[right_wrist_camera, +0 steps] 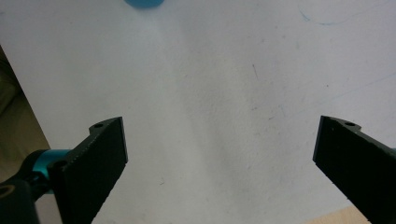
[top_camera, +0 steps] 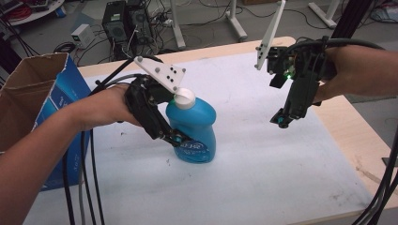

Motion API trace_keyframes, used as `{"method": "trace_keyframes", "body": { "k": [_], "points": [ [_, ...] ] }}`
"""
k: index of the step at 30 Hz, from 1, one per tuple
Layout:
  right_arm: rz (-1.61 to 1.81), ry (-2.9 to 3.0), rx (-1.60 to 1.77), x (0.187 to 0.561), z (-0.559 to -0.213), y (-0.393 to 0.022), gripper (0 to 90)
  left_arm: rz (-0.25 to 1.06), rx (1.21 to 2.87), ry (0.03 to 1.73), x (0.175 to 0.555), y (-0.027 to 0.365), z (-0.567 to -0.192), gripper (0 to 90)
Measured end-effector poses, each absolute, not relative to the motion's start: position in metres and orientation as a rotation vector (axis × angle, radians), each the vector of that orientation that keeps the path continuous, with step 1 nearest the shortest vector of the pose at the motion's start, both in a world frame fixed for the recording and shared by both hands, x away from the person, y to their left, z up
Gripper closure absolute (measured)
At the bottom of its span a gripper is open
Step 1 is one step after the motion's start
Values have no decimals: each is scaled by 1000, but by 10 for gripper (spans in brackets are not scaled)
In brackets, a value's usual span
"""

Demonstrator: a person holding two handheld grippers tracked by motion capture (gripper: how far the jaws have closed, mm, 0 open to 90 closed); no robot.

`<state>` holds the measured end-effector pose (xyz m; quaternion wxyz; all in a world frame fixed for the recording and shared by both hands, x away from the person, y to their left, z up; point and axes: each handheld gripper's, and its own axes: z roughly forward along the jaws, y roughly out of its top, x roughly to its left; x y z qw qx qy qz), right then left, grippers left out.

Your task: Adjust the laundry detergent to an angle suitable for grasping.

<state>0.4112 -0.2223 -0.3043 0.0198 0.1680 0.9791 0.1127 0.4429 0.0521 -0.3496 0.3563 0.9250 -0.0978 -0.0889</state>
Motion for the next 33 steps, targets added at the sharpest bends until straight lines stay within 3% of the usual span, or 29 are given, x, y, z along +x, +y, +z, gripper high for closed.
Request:
{"method": "trace_keyframes", "body": {
  "k": [13, 26, 33],
  "points": [
    [333, 3044, 506, 411, -306, -219, 21, -172, 2377, -146, 438, 76, -329, 171],
    [347, 3032, 505, 411, -305, -221, 21, -89, 2332, -56, 432, 111, -287, 171],
    [365, 3028, 505, 413, -304, -222, 21, -14, 2410, 54, 435, 128, -271, 171]
  ]
}}
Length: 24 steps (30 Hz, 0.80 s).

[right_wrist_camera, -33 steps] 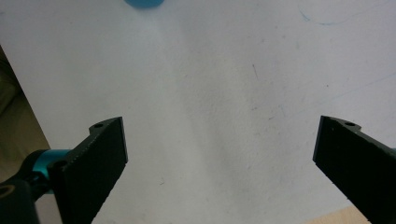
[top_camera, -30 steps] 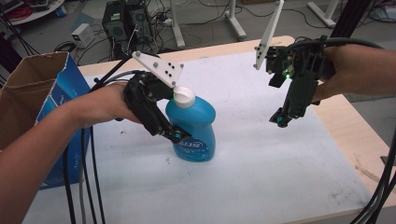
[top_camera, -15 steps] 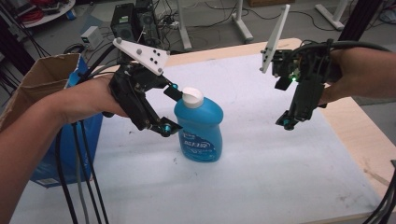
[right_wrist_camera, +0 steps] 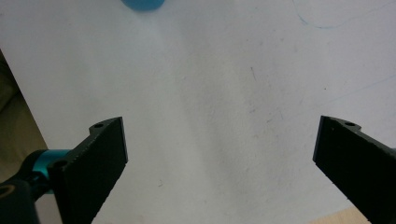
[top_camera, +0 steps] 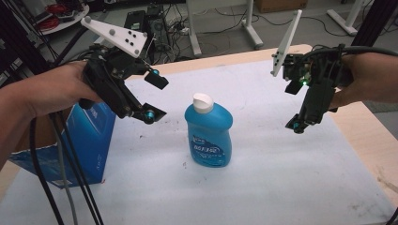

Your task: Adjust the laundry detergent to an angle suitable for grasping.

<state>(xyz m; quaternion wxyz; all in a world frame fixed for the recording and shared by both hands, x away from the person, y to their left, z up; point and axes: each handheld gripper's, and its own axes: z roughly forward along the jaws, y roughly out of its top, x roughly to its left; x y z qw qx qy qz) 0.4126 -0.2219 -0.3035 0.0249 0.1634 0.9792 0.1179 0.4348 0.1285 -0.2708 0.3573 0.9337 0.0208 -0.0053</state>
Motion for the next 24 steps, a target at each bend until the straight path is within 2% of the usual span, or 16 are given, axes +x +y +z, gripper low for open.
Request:
{"method": "trace_keyframes", "body": {
  "k": [4, 6, 15, 18, 21, 24],
  "points": [
    [366, 3029, 510, 412, -303, -222, 21, -28, 2414, -3, 433, 135, -265, 164],
    [371, 3027, 508, 412, -303, -223, 21, -5, 2424, 16, 432, 135, -262, 32],
    [403, 3020, 502, 415, -300, -223, 21, 124, 2506, 96, 428, 141, -249, 16],
    [413, 3016, 504, 416, -299, -223, 21, 126, 2535, 90, 424, 145, -239, 16],
    [433, 3014, 498, 416, -297, -223, 21, 161, 2553, 195, 423, 149, -227, 16],
    [445, 3009, 498, 418, -296, -223, 21, 132, 2582, 263, 422, 156, -214, 16]
  ]
}}
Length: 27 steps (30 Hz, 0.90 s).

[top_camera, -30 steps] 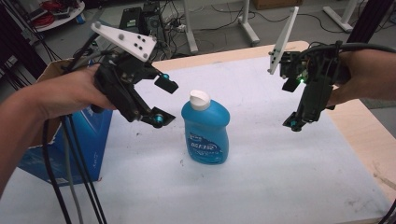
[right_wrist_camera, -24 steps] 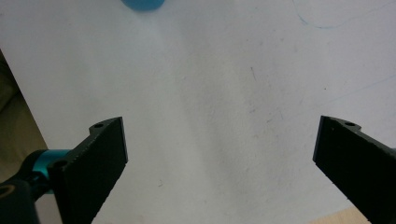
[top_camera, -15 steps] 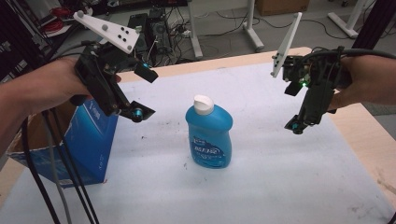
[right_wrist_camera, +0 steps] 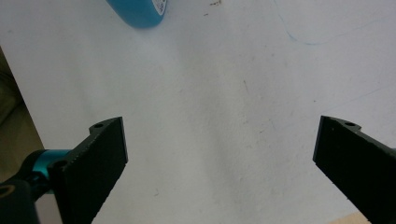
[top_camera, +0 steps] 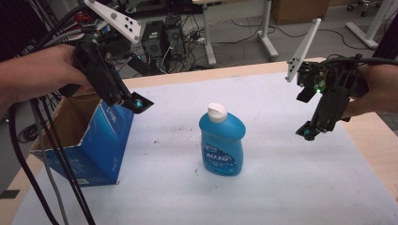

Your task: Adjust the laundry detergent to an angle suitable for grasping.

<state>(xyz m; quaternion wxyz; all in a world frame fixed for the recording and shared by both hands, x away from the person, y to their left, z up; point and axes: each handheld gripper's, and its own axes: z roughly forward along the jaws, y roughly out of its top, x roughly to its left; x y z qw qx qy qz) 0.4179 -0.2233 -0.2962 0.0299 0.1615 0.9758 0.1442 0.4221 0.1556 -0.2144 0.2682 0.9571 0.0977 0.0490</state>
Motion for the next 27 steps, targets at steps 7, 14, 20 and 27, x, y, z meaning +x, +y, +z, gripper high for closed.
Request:
{"method": "trace_keyframes", "body": {
  "k": [7, 14, 20, 27],
  "points": [
    [445, 3002, 492, 422, -291, -223, 21, 227, 2640, 342, 418, 173, -190, 16],
    [462, 2987, 487, 431, -279, -221, 21, 254, 2700, 355, 418, 192, -173, 16],
    [475, 2985, 492, 437, -276, -221, 21, 230, 2712, 401, 425, 215, -173, 16],
    [471, 2989, 485, 445, -273, -222, 21, 232, 2734, 355, 429, 236, -182, 16]
  ]
}}
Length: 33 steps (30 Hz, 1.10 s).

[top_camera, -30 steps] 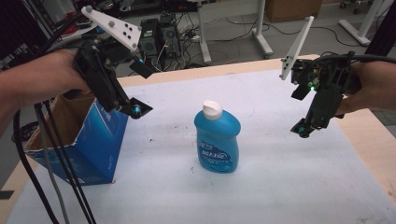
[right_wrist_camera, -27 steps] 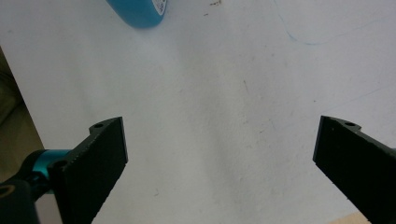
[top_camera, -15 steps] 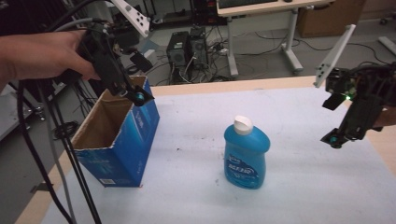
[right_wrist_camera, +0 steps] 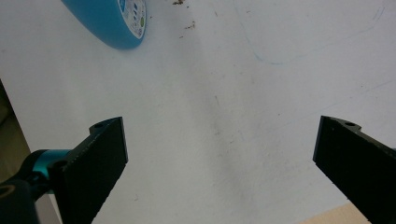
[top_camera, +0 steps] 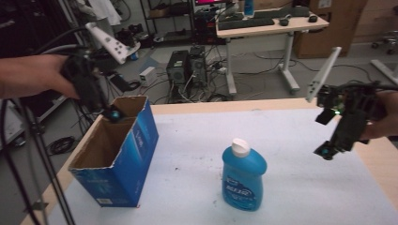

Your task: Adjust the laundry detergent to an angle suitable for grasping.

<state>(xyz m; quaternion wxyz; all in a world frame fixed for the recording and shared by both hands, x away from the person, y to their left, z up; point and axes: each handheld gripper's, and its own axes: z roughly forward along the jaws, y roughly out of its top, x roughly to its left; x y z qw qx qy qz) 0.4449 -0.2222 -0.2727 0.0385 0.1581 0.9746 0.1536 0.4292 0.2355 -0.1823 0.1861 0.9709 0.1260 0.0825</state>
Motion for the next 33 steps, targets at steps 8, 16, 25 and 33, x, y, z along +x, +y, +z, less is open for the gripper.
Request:
{"method": "trace_keyframes", "body": {
  "k": [8, 16, 25, 33],
  "points": [
    [462, 2993, 463, 453, -267, -214, 21, 177, 2766, 334, 430, 244, -196, 17],
    [449, 3003, 449, 457, -268, -210, 21, 139, 2789, 348, 428, 252, -206, 17],
    [453, 3002, 437, 453, -266, -210, 21, 159, 2794, 376, 425, 258, -206, 16],
    [455, 2999, 440, 451, -265, -211, 21, 170, 2793, 382, 422, 258, -205, 17]
  ]
}}
